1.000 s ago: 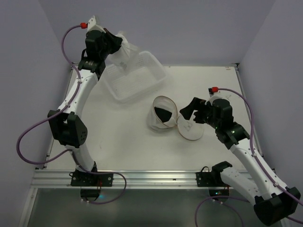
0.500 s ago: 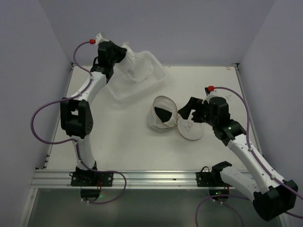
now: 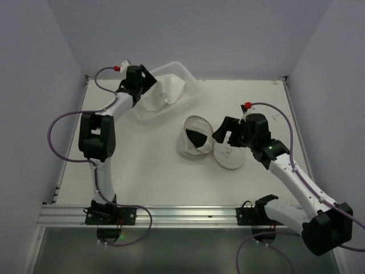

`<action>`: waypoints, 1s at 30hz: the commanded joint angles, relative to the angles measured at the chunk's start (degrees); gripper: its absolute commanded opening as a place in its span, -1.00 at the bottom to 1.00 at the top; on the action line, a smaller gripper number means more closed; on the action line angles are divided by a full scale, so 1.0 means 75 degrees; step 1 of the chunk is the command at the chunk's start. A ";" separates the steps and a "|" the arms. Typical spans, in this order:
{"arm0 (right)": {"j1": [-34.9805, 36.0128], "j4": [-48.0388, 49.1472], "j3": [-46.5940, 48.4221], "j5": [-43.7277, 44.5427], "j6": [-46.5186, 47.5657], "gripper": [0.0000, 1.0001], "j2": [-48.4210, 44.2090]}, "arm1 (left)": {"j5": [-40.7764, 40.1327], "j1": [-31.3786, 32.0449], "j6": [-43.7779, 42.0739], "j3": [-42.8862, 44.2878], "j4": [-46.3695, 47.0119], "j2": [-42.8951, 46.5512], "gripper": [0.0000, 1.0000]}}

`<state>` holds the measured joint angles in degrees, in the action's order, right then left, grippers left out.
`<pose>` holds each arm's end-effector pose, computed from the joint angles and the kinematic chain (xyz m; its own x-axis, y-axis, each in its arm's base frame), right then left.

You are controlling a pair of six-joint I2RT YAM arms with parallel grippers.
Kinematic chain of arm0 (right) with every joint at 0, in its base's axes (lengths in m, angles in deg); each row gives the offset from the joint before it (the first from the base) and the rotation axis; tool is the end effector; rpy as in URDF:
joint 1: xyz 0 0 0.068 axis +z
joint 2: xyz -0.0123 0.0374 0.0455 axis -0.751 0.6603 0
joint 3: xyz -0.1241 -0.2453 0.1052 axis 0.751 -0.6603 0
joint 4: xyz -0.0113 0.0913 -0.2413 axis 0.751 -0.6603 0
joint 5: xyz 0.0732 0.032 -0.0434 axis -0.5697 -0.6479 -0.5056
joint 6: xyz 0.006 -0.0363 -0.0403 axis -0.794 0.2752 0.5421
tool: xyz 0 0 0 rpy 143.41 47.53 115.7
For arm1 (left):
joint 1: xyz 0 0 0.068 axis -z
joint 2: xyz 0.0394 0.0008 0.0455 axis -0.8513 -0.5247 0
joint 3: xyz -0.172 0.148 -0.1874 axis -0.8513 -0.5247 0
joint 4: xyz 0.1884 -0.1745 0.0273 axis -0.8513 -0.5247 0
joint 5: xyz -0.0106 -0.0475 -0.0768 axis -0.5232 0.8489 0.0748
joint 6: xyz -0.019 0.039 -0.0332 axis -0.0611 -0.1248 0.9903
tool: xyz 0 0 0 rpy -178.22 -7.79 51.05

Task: Unzip the laundry bag and remove the bra

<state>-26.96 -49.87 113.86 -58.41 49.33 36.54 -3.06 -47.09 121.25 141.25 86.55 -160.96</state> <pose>0.1942 0.0825 0.3044 -0.6680 0.3044 -0.6790 -0.1306 0.8504 0.5097 0.4945 -0.0921 0.2527 -0.3187 -0.7176 -0.6192 -0.3235 0.6964 -0.6406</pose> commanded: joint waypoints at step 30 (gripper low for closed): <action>-0.0997 0.0655 0.0049 -0.0171 -0.0827 0.70 0.2073 | 0.0054 0.5084 -0.4003 0.0908 -0.4782 0.1277 0.41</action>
<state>-34.28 -47.12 115.30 -58.63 44.07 52.36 0.25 -8.47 93.12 145.62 56.57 -149.72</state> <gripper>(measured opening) 0.850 0.713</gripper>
